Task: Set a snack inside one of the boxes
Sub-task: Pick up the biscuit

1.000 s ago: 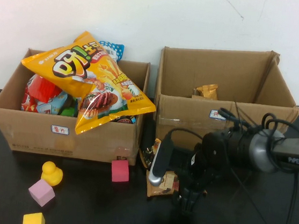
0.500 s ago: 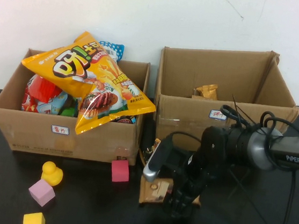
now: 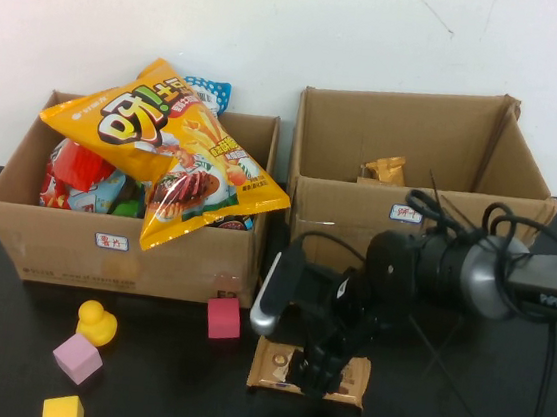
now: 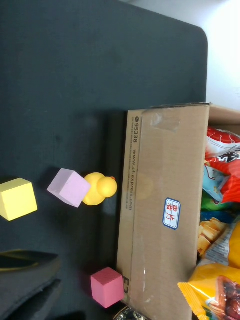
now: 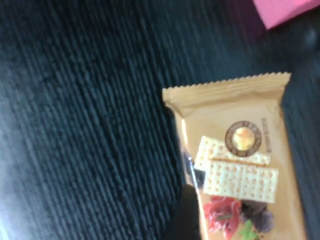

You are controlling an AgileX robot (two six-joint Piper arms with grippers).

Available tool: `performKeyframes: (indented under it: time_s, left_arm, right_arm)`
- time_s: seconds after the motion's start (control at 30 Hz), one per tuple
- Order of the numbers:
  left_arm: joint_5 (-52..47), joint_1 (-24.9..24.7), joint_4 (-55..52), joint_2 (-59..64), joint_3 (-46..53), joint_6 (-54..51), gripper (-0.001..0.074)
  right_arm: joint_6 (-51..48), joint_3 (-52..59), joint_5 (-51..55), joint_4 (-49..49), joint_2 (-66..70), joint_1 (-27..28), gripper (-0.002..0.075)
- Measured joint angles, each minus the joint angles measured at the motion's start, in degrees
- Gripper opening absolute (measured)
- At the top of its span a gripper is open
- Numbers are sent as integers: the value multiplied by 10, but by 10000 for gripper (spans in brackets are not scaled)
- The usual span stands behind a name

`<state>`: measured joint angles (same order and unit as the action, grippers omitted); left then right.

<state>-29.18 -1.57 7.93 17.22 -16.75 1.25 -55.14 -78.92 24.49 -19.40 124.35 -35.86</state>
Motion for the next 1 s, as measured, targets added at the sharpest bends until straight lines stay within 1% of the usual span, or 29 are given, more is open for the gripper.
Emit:
performKeyframes:
  time_s: [0.2, 0.43, 0.5, 0.53, 0.63, 0.87, 1.0]
  left_arm:
    - [0, 0, 0, 0, 0, 0, -1]
    - [0, 0, 0, 0, 0, 0, -1]
    - [1, 0, 0, 0, 0, 0, -1]
    - [1, 0, 0, 0, 0, 0, -1]
    - [1, 0, 0, 0, 0, 0, -1]
    - [2, 0, 0, 0, 0, 0, -1]
    - [2, 0, -1, 0, 0, 0, -1]
  right_arm:
    - [-31, 0, -8, 23, 34, 0, 607]
    - [-34, 0, 2, 29, 50, 0, 605]
    - [-35, 0, 13, 25, 50, 0, 584]
    - [-35, 0, 18, 23, 50, 0, 562]
    - [-36, 0, 31, 21, 50, 0, 461]
    - [-36, 0, 47, 19, 41, 0, 463]
    - [-38, 0, 49, 20, -8, 0, 463]
